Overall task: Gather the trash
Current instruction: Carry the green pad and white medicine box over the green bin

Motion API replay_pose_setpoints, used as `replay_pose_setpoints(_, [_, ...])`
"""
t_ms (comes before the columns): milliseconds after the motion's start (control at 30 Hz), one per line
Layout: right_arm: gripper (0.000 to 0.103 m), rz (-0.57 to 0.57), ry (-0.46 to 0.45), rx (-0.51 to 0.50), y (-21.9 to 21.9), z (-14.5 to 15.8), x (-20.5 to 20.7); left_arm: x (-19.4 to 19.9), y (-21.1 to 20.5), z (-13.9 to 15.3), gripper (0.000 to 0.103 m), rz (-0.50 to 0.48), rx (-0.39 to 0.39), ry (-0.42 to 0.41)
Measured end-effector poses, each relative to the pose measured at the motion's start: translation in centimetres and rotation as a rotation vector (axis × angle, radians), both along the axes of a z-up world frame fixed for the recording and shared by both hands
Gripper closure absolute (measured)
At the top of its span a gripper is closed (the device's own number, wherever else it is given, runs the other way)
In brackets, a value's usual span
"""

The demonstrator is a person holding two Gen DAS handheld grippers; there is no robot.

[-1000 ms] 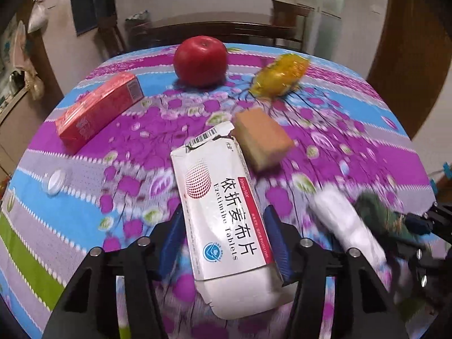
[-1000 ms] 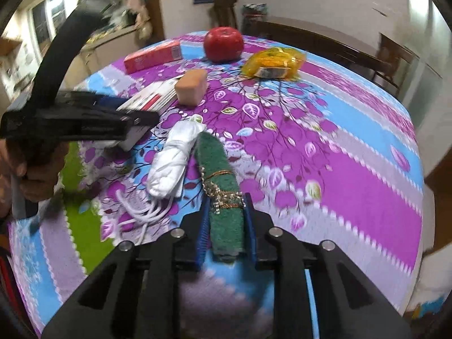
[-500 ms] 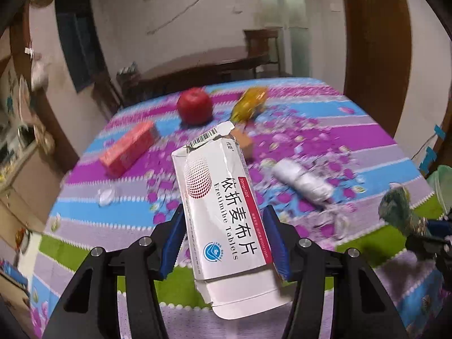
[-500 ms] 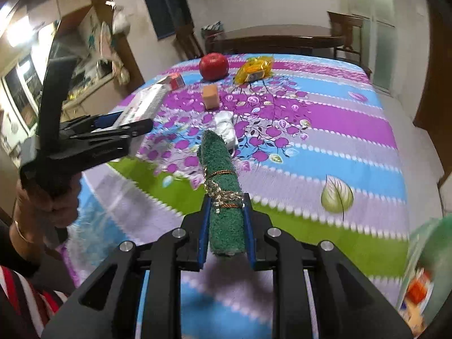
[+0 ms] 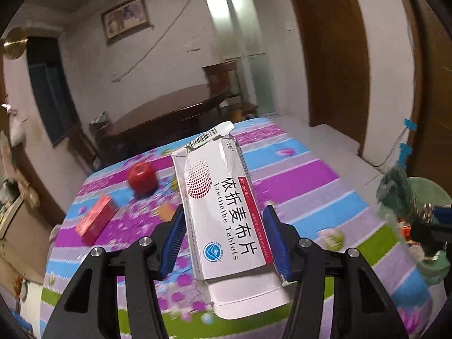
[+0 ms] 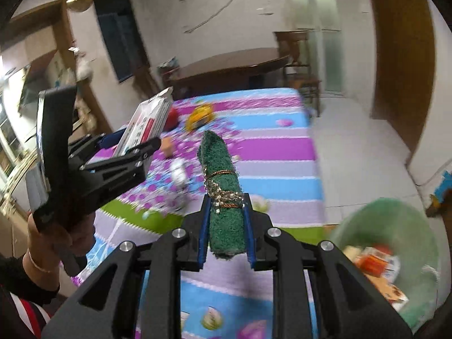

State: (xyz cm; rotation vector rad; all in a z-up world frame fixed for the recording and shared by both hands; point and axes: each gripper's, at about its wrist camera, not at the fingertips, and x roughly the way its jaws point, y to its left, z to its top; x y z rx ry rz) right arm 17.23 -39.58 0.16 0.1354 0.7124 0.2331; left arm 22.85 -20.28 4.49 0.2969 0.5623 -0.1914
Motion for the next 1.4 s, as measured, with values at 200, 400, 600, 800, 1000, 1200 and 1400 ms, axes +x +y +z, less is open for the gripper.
replay_pose_setpoints(200, [0.083,-0.123,-0.001,-0.004,-4.8,1.4,-1.6,-0.7,-5.4,1.0,0.047,-0.103,0.005,-0.014])
replay_pose_setpoints(400, [0.083,-0.228,-0.005,0.001,-9.1,2.0,-3.6,-1.9,-11.1,1.0,0.047,-0.191,0.019,-0.015])
replay_pose_setpoints(600, [0.083,-0.318,0.009,0.005,-13.0,1.4,-5.6,-2.9,-16.4,0.4,0.047,-0.280,0.041,-0.009])
replay_pose_setpoints(800, [0.083,-0.395,0.041,0.014,-16.3,-0.2,-7.0,-4.0,-21.2,-1.1,0.046,-0.366,0.077,-0.006])
replay_pose_setpoints(1000, [0.083,-0.450,0.090,0.023,-19.0,-1.9,-7.7,-4.7,-25.7,-3.2,0.046,-0.445,0.104,0.025])
replay_pose_setpoints(1200, [0.083,-0.482,0.115,0.026,-20.7,-2.7,-8.4,-4.4,-28.6,-5.6,0.046,-0.540,0.109,0.114])
replay_pose_setpoints(1400, [0.083,-0.497,0.154,0.030,-21.8,-4.0,-8.4,-3.8,-29.9,-8.1,0.046,-0.589,0.108,0.189])
